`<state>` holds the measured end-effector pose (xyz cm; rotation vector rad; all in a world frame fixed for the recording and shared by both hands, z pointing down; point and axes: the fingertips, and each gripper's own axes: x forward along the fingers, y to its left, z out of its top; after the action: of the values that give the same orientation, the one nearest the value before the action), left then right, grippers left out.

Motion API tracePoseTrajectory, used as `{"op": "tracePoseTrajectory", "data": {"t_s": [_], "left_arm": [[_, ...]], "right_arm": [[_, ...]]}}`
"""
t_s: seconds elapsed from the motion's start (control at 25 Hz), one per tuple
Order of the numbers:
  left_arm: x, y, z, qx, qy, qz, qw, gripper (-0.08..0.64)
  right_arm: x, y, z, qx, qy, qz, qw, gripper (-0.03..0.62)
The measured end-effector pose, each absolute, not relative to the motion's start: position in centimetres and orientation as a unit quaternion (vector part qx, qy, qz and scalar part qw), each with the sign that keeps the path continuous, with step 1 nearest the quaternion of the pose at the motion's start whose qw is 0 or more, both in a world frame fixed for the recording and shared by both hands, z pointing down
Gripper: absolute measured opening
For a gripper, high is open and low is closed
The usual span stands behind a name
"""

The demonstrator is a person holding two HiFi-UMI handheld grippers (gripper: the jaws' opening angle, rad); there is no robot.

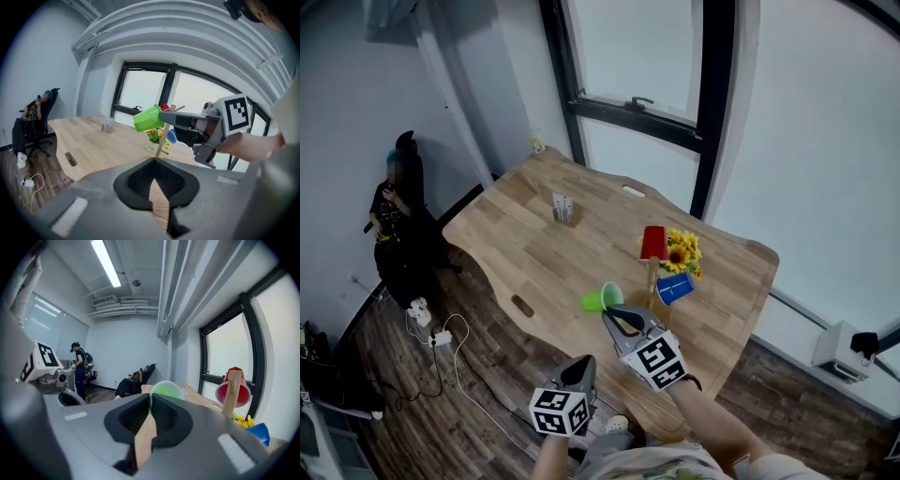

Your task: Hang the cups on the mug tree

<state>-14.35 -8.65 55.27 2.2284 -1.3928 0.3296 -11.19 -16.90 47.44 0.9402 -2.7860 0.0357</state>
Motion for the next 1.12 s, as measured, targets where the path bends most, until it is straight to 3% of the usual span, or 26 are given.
{"op": "tracePoseTrajectory", "data": {"t_s": [0.4, 1.12], "left_arm": [[-15.0, -9.8, 56.1, 0.81, -0.513, 0.128, 0.252, 0.002], [-14.9, -11.8, 57.5, 0.808, -0.509, 0.138, 0.263, 0.002]], "right_arm": [[-10.1, -20.3, 49.7, 0.343, -0.93, 0.122, 0.04, 0.02], [-8.8, -22.7, 51.2, 0.355, -0.92, 0.167, 0.012, 0.02]]}}
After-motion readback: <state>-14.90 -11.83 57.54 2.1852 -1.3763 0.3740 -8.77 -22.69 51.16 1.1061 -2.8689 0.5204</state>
